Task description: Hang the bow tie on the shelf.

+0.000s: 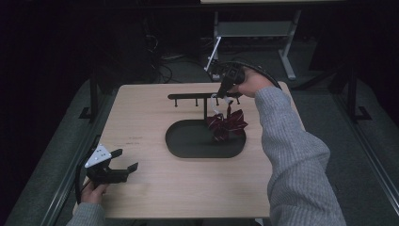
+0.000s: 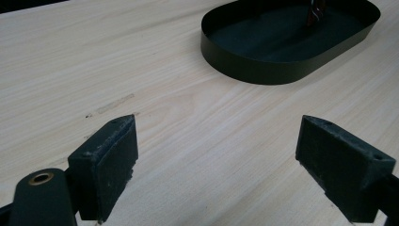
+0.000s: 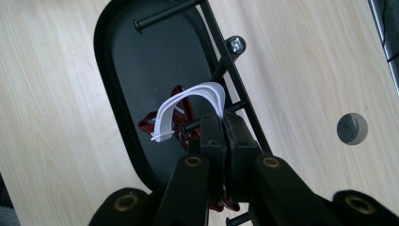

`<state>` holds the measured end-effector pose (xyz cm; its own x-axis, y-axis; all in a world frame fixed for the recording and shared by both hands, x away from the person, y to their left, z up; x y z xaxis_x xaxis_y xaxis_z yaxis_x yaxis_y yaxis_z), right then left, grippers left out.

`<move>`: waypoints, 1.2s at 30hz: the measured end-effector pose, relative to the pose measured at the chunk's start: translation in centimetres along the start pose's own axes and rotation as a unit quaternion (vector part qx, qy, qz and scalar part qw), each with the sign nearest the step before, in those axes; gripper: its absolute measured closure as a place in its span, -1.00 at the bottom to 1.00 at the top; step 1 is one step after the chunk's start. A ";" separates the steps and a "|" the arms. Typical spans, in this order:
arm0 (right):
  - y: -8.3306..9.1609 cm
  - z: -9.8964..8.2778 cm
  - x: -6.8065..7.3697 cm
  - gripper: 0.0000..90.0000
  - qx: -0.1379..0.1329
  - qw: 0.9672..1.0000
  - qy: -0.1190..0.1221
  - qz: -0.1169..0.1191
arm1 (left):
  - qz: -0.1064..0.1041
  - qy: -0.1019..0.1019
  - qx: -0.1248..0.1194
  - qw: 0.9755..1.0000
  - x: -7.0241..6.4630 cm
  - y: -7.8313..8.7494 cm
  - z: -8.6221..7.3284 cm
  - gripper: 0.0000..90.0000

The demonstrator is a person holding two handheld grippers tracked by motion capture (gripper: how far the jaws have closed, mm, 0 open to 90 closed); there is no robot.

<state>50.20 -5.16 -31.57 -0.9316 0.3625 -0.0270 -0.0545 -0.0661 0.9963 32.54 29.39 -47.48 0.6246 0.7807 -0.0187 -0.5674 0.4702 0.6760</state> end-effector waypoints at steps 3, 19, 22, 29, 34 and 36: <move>-0.2 0.0 -0.1 0.94 0.003 1.000 -0.001 0.000 | 0.000 0.002 0.001 1.000 0.0 0.0 0.0 -0.71; -1.3 -0.5 -0.6 0.91 0.021 1.000 -0.015 -0.002 | 0.000 -0.002 0.002 1.000 0.0 0.0 0.0 -0.71; -1.5 -0.5 -0.6 0.89 0.021 1.000 -0.017 0.001 | 0.000 0.000 0.002 1.000 0.0 0.0 0.0 -0.71; -1.7 -0.7 -0.8 0.88 0.020 1.000 -0.021 0.005 | 0.000 -0.002 0.000 1.000 0.0 0.0 0.0 -0.71; -1.8 -0.9 -0.7 0.87 0.023 0.999 -0.022 0.009 | 0.000 -0.001 -0.001 1.000 -0.1 0.0 0.0 -0.71; -1.9 -0.9 -0.7 0.86 0.020 0.999 -0.023 0.010 | 0.000 -0.001 -0.001 1.000 -0.1 0.0 0.0 -0.71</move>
<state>50.60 -6.12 -33.48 -0.9145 0.4045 -0.0037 -0.0204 -0.0370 0.9991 32.52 29.27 -47.47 0.6256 0.7799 -0.0171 -0.5681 0.4705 0.6752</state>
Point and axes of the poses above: each handheld gripper's, and its own axes: y roughly backward along the jaws, z roughly out of its top, x roughly to its left, the point moved 7 cm from there along -y, roughly forward along the jaws, and after that the axes turned 12 degrees about x, right-handed, at the moved point
